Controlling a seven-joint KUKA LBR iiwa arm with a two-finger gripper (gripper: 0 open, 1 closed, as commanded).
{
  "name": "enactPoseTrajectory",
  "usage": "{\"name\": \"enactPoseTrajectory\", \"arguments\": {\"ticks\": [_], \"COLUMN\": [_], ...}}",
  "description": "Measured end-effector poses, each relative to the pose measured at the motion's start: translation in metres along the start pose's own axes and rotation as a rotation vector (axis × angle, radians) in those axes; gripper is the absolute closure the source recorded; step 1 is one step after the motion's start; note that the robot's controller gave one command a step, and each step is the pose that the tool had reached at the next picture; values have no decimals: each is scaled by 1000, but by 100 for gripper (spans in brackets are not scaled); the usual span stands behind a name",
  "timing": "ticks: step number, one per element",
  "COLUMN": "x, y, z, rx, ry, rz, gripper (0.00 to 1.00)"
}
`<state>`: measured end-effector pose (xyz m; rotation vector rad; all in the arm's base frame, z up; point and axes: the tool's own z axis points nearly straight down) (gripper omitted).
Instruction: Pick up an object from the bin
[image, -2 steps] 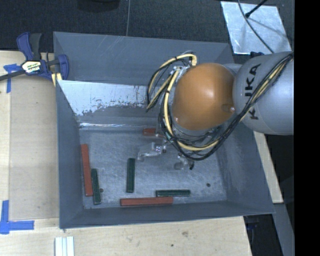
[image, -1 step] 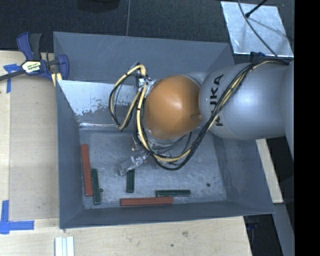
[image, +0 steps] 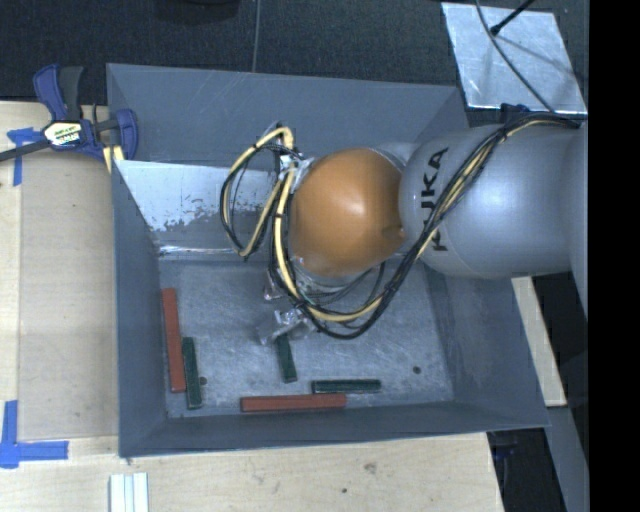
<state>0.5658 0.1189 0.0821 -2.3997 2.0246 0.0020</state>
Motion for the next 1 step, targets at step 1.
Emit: {"name": "enactPoseTrajectory", "arguments": {"ticks": [1], "x": [27], "y": [29], "z": [-205], "rx": [9], "ry": [2], "rz": [-53], "gripper": [100]}}
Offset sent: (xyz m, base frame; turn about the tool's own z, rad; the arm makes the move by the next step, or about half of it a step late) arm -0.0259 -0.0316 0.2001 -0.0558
